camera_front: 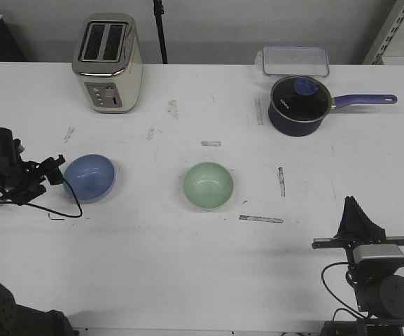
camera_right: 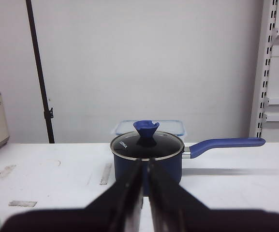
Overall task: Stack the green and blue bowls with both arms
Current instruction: 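Reach the left gripper forward and grip the rim of the blue bowl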
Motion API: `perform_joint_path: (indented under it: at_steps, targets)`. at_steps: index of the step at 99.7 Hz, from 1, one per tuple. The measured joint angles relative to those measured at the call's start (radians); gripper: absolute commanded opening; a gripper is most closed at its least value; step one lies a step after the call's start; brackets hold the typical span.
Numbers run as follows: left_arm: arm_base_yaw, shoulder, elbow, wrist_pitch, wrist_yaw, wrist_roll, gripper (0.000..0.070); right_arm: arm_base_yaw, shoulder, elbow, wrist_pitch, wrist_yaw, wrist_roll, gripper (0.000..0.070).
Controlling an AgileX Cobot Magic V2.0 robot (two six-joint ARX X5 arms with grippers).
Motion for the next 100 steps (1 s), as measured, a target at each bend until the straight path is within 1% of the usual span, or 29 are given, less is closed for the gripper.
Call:
perform_joint_path:
  at_steps: [38, 58, 62, 67, 83, 86, 100]
  targets:
    - [-0.029, 0.11, -0.003, 0.076, 0.008, 0.008, 0.0326, 0.0, 0.0, 0.0, 0.0, 0.0, 0.0, 0.0013]
    - [-0.066, 0.17, -0.003, 0.104, 0.007, 0.015, 0.0316, 0.0, 0.0, 0.0, 0.0, 0.0, 0.0, 0.0013]
    - [-0.073, 0.178, -0.003, 0.111, 0.007, 0.015, 0.0297, 0.0, 0.0, 0.0, 0.0, 0.0, 0.0, 0.0013]
    - [-0.079, 0.185, -0.003, 0.116, 0.005, 0.016, 0.023, 0.0, 0.0, 0.0, 0.0, 0.0, 0.0, 0.0013]
    - [-0.087, 0.197, -0.003, 0.116, 0.004, 0.016, 0.0077, 0.0, 0.0, 0.0, 0.0, 0.0, 0.0, 0.0013]
    - [-0.088, 0.199, -0.003, 0.115, 0.002, 0.016, 0.0068, 0.0, 0.0, 0.0, 0.0, 0.0, 0.0, 0.0013]
    - [-0.09, 0.202, -0.003, 0.114, -0.004, 0.016, 0.0065, 0.0, 0.0, 0.0, 0.0, 0.0, 0.0, 0.0013]
